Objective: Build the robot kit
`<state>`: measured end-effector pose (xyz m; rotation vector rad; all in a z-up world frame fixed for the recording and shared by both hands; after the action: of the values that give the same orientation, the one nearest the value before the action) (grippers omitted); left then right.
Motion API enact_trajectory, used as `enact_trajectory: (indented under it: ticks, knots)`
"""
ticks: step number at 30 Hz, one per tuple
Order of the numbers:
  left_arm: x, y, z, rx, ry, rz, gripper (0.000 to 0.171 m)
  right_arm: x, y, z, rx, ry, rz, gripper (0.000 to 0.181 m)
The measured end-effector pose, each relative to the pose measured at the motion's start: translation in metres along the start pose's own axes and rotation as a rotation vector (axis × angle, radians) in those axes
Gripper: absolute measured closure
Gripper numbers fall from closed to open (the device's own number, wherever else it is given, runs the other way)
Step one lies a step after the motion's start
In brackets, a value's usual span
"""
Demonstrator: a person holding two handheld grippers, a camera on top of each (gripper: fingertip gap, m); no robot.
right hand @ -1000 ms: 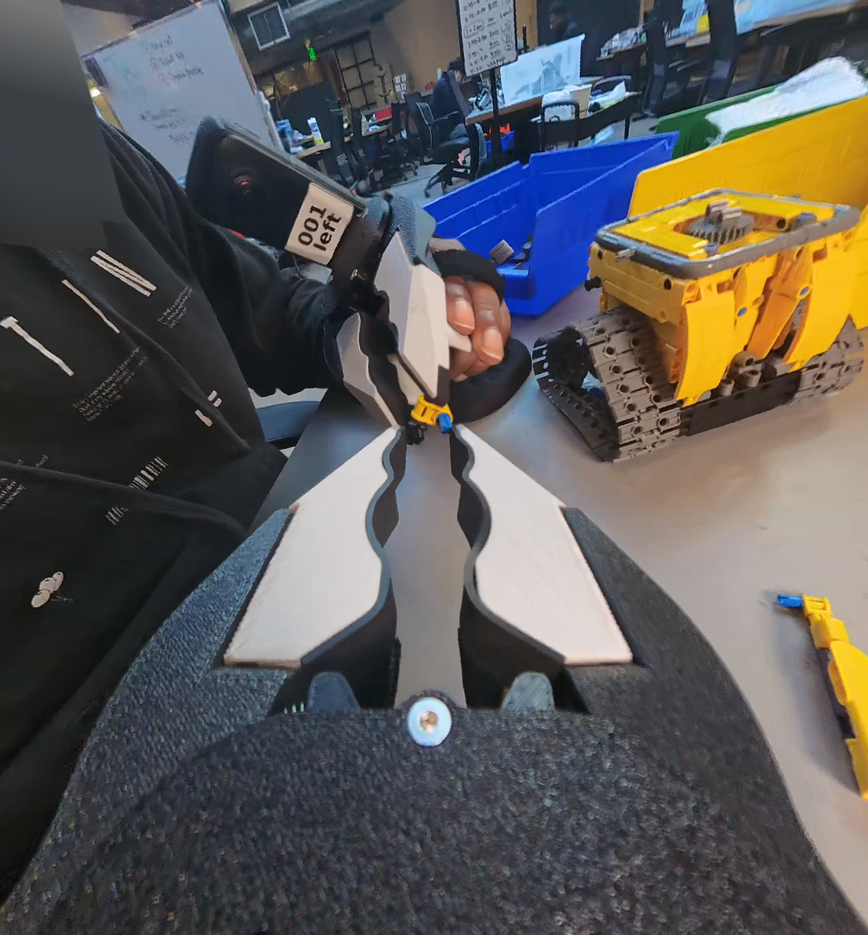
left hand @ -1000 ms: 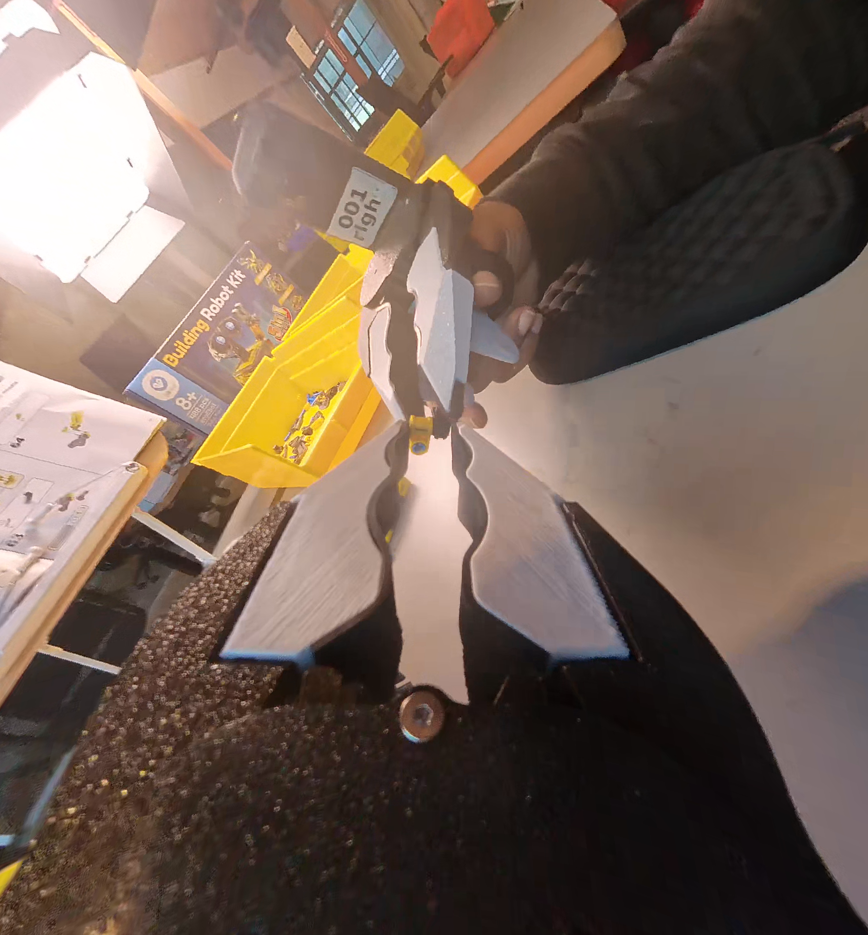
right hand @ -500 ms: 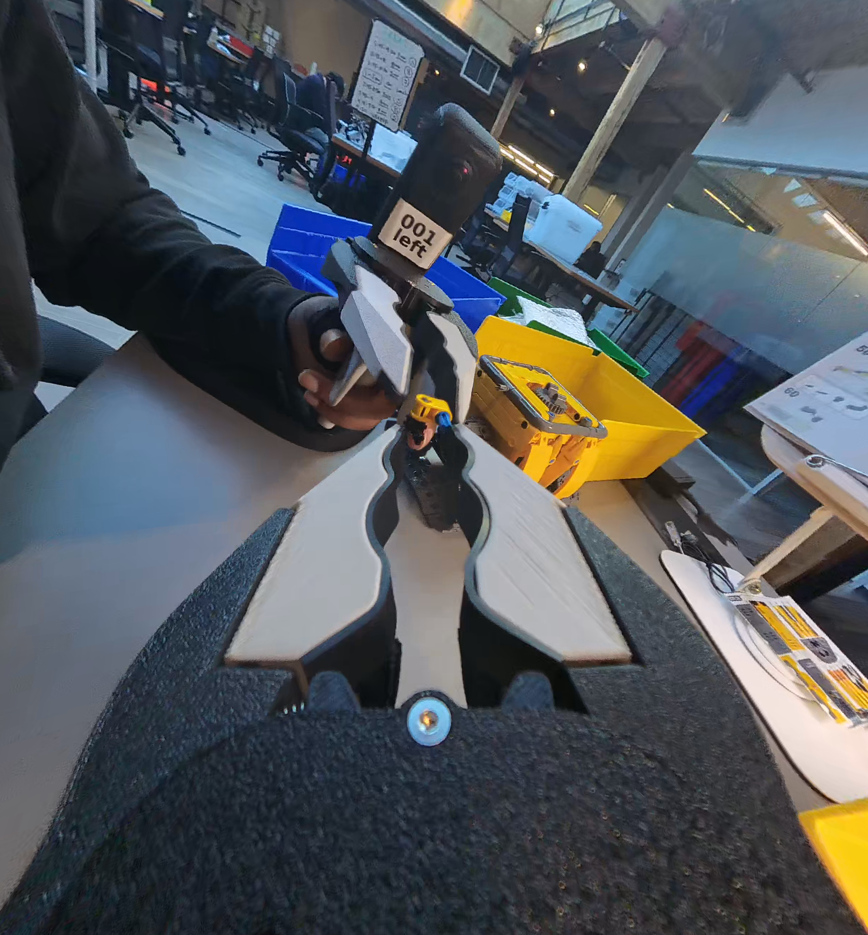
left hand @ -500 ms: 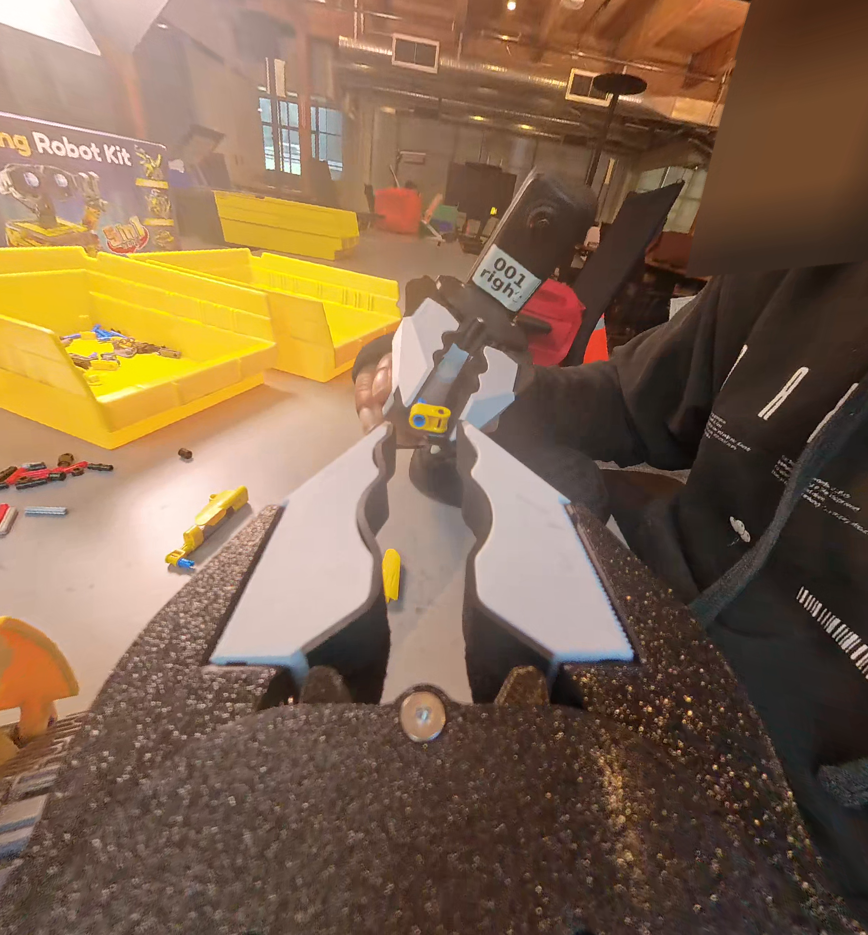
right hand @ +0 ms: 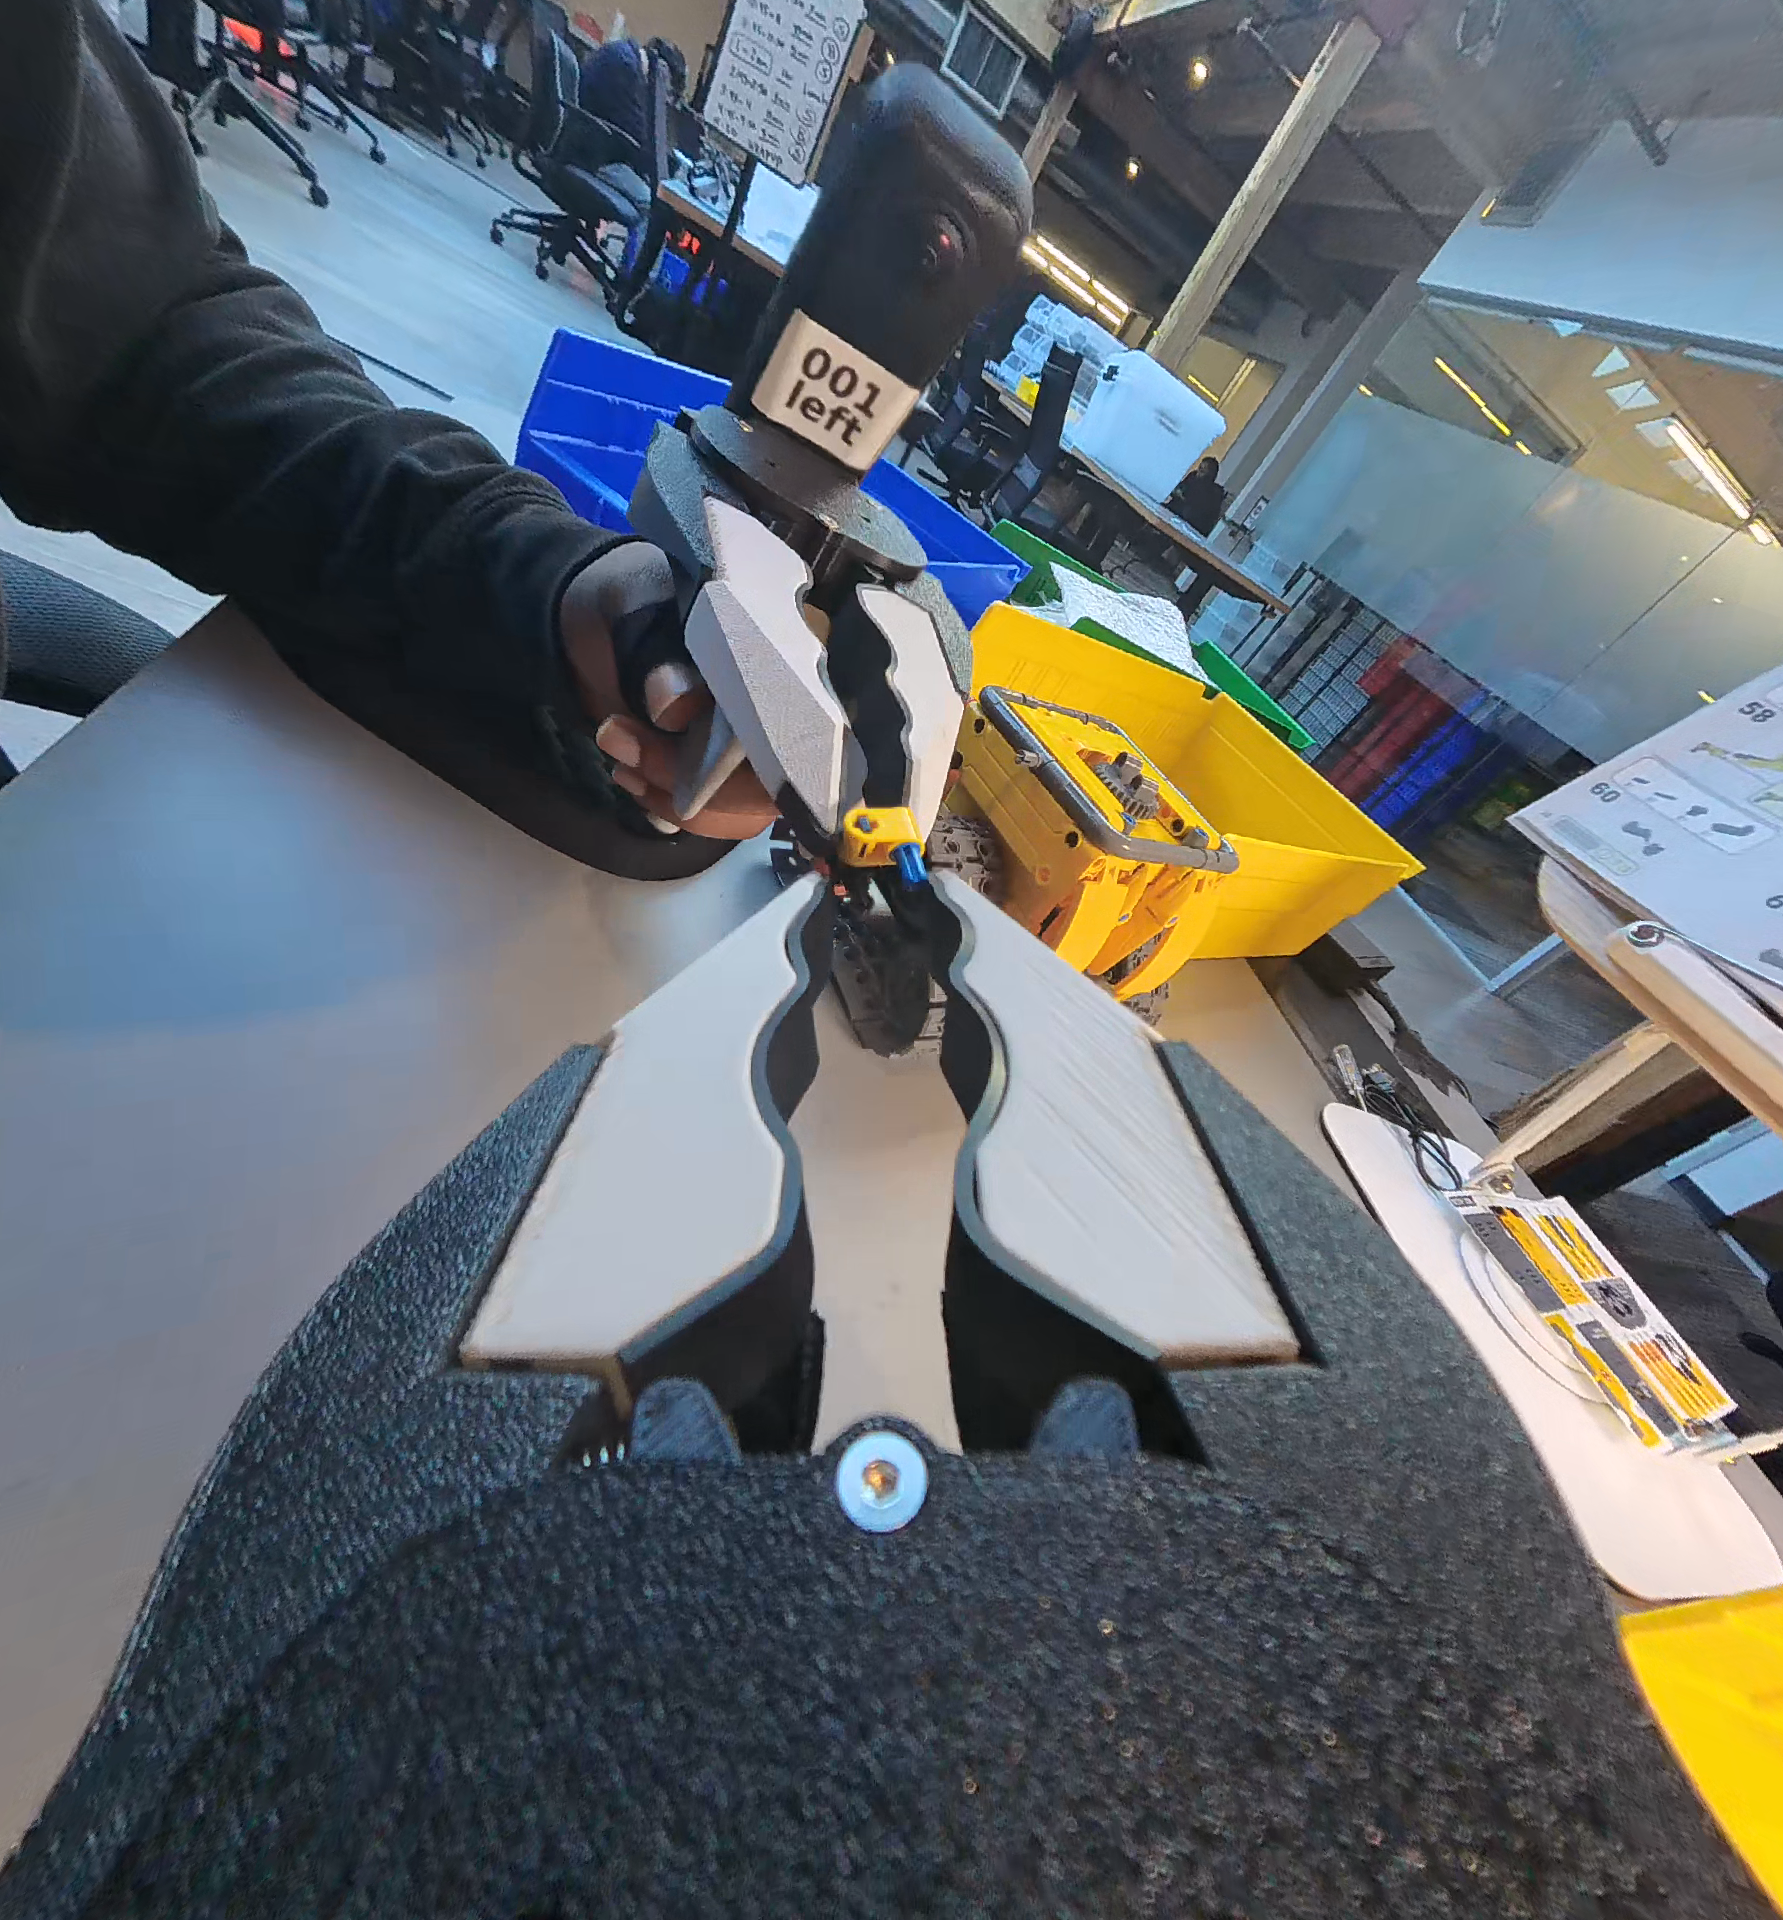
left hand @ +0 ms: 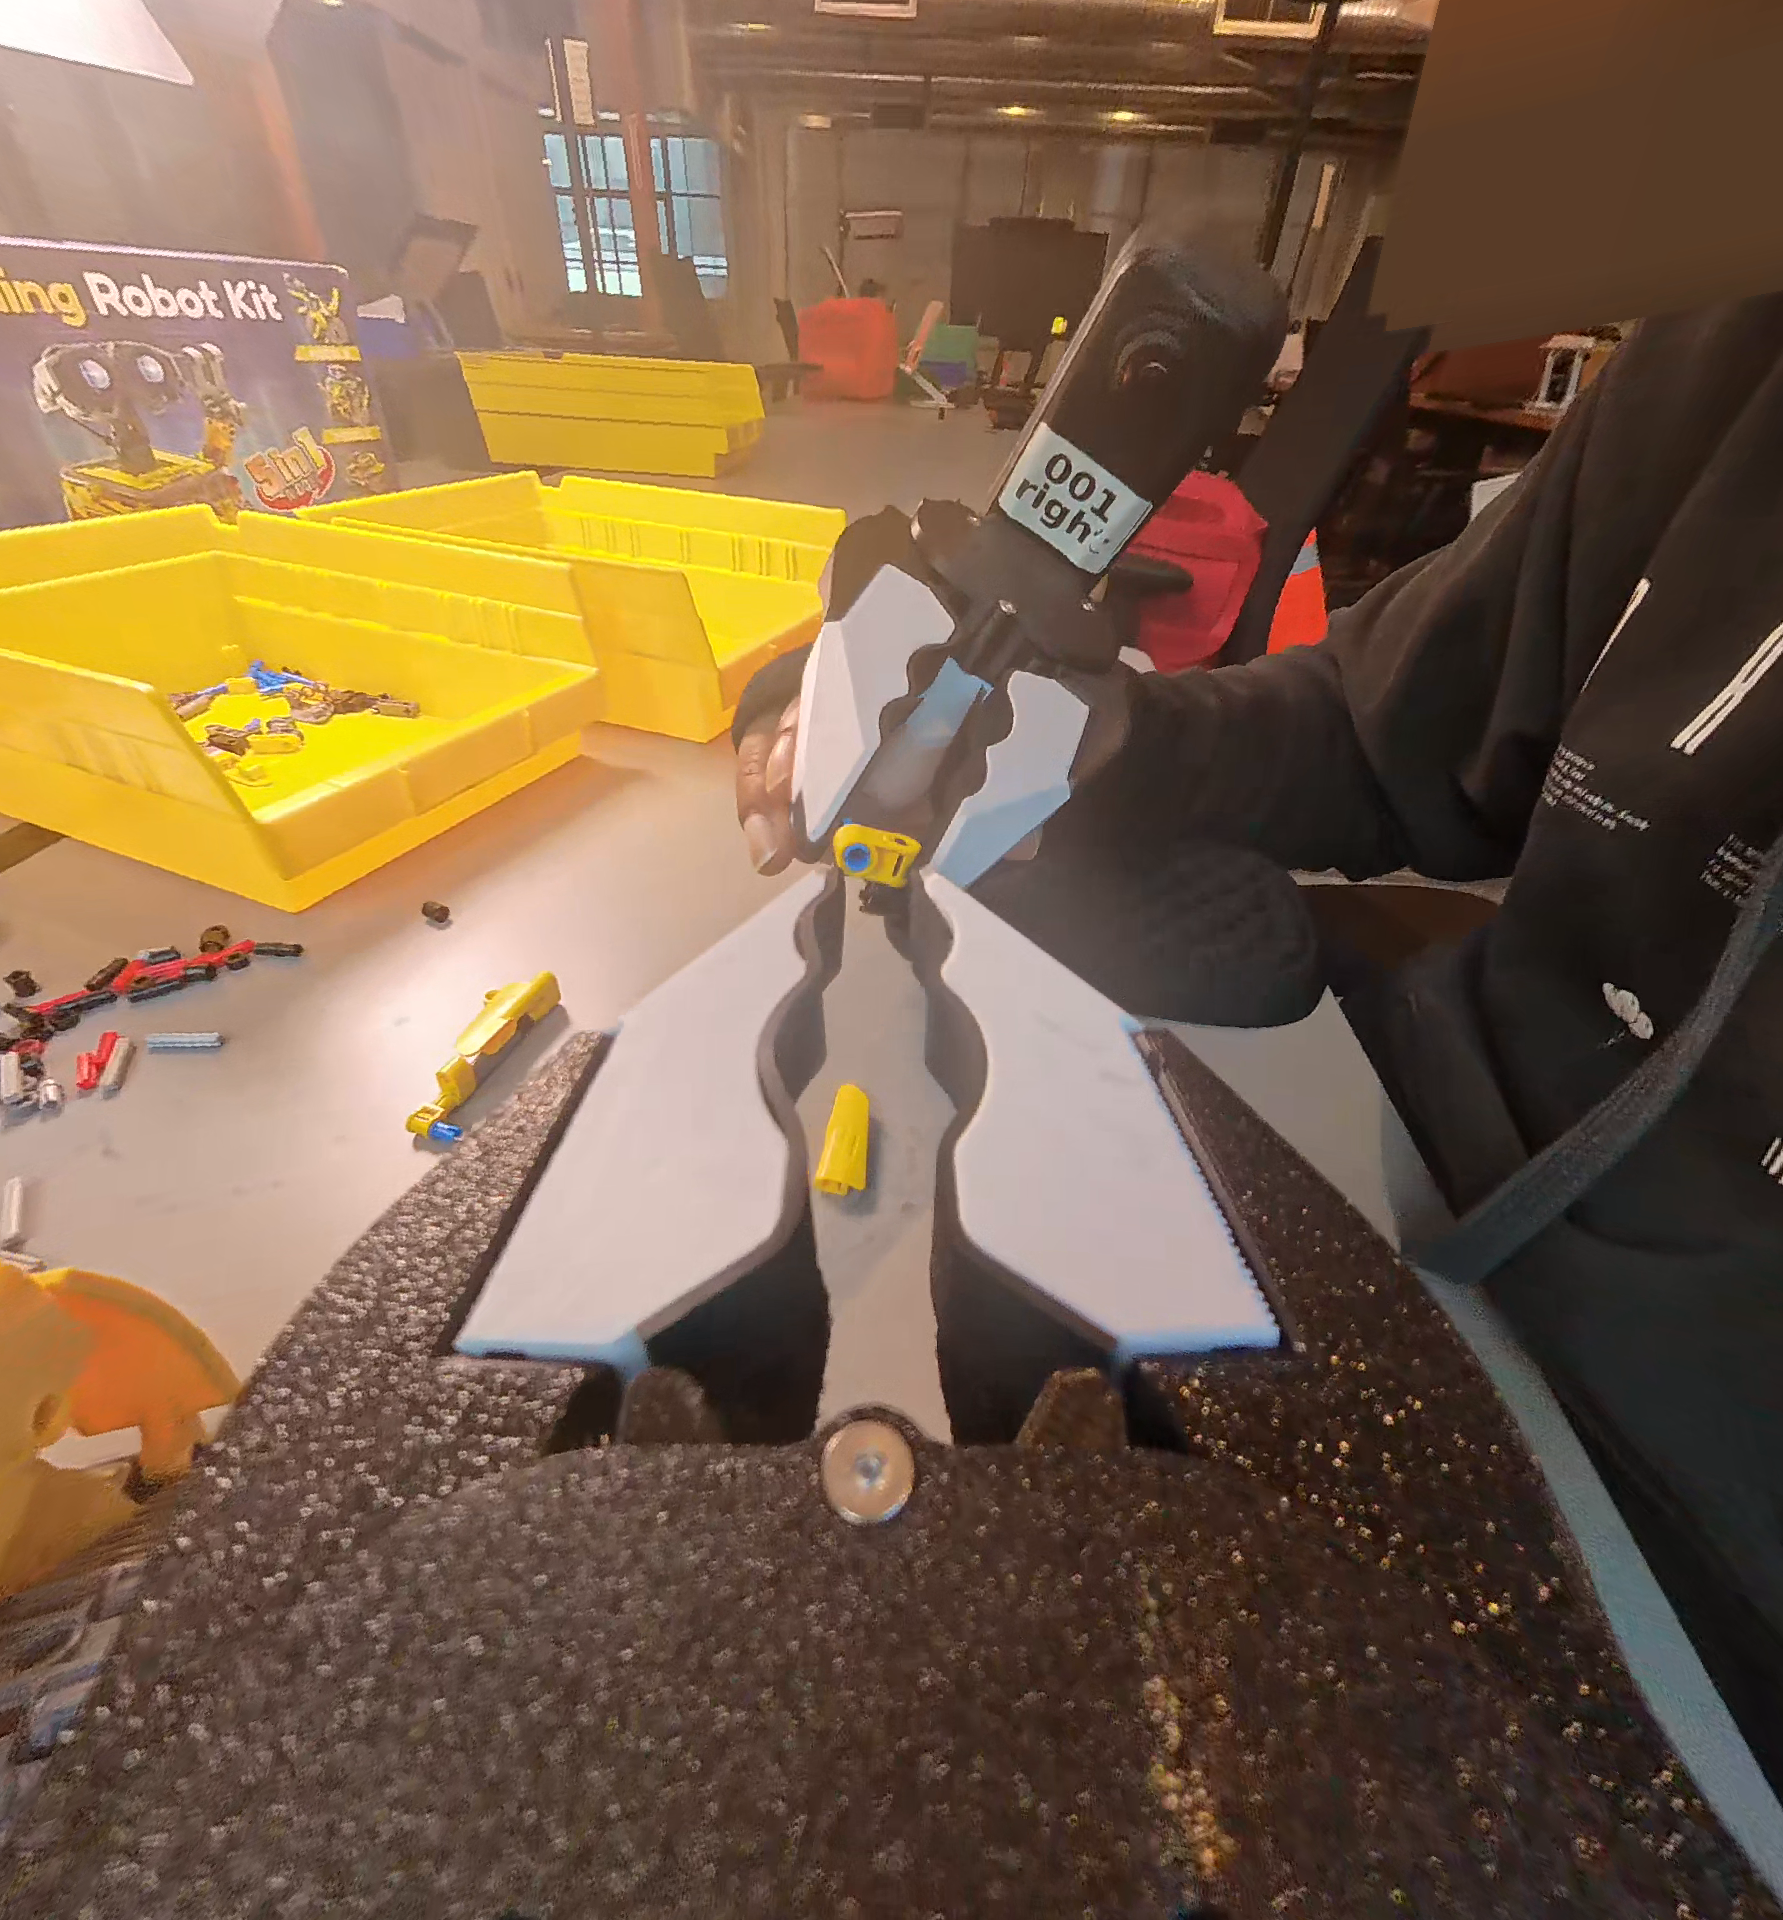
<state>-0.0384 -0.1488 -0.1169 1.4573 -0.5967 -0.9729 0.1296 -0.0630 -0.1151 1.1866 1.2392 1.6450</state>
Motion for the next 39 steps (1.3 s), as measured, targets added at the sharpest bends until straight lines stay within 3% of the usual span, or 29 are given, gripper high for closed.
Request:
enact_trajectory:
  ticks: [25,34,39]
  knots:
    - [0.0034,-0.0018,-0.0006,-0.051,0.021,-0.107,0.165,0.0043,-0.0029,0.0017,-0.001,0.044,-0.097,0.165]
    - [0.0035,-0.003,-0.0014,-0.025,-0.043,-0.035,0.164,0.0063,-0.0029,0.0033,-0.012,0.112,-0.178,0.17]
    - [0.0047,-0.0068,-0.0042,-0.077,-0.042,-0.052,0.161,0.0083,-0.0056,0.0031,-0.074,0.129,-0.212,0.177]
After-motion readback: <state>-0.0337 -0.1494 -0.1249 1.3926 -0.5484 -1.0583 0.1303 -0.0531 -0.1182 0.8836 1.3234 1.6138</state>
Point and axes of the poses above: each gripper's, where its closed fingertips meet, z back along the fingers, y out of its top, x = y × z across the jaws, the point moved 10 cm from there along z, back along the fingers, and after that the axes turned 15 degrees about -z, right-handed, at the moved point
